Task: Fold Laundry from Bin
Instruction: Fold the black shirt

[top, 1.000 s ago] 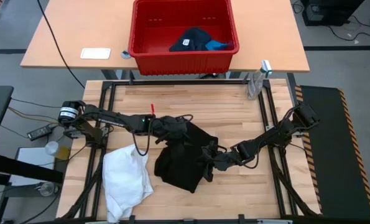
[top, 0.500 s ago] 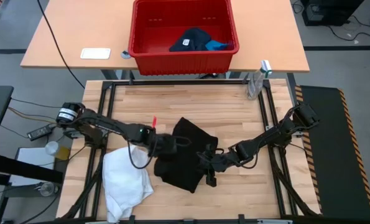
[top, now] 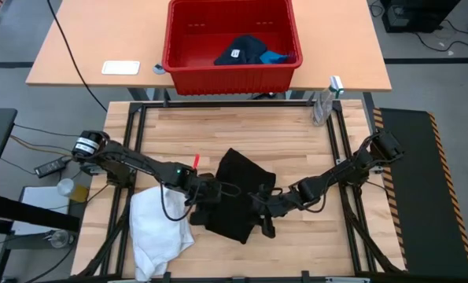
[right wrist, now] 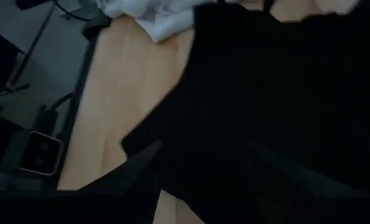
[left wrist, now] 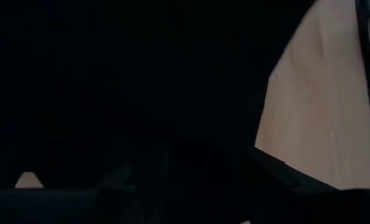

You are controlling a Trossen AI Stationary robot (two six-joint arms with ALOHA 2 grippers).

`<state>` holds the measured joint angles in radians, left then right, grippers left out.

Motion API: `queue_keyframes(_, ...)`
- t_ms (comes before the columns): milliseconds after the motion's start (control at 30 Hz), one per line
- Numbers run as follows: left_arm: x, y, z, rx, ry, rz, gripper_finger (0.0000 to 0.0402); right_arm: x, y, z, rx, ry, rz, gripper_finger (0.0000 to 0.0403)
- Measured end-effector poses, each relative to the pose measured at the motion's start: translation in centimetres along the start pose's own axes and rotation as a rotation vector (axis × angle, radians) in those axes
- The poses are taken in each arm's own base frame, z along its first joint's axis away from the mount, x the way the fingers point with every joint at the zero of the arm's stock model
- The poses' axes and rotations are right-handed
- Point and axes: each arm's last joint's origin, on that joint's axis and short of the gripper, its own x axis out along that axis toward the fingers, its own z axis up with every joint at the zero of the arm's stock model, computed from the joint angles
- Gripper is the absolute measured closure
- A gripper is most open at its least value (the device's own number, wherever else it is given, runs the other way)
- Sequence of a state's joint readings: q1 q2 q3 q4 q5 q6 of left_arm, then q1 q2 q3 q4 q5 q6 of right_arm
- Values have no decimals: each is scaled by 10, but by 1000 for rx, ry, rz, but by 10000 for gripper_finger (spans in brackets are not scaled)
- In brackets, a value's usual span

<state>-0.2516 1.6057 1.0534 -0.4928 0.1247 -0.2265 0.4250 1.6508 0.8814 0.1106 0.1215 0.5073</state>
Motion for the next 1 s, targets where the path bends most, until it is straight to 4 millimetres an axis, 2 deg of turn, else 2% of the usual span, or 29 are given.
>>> queue_keyframes(67,0,-1,1,63,-7,-3,224,-1,5,0,-11,-28,0,166)
queue_keyframes(167,6,-1,0,138,-76,-16,224,2,5,-4,-27,-61,-109,167)
queue_keyframes(267,18,4,-13,145,-81,-17,224,8,-1,-9,-57,-61,-188,172)
queue_keyframes(467,32,14,-41,46,7,-1,224,22,-8,-13,-47,-35,-173,185)
queue_keyframes(600,32,14,-41,18,-2,-12,224,36,-13,-26,-56,18,-199,191)
queue_keyframes(700,23,9,-30,21,-49,-37,224,41,-15,-31,-57,34,-197,194)
queue_keyframes(800,3,3,-15,28,-142,-56,224,33,-13,-24,-43,34,-154,200)
queue_keyframes(900,-16,-2,-4,-6,-233,-74,224,11,-5,-2,25,-65,-106,207)
queue_keyframes(1000,-25,-5,5,-52,-320,-101,224,-9,0,14,69,-156,-92,212)
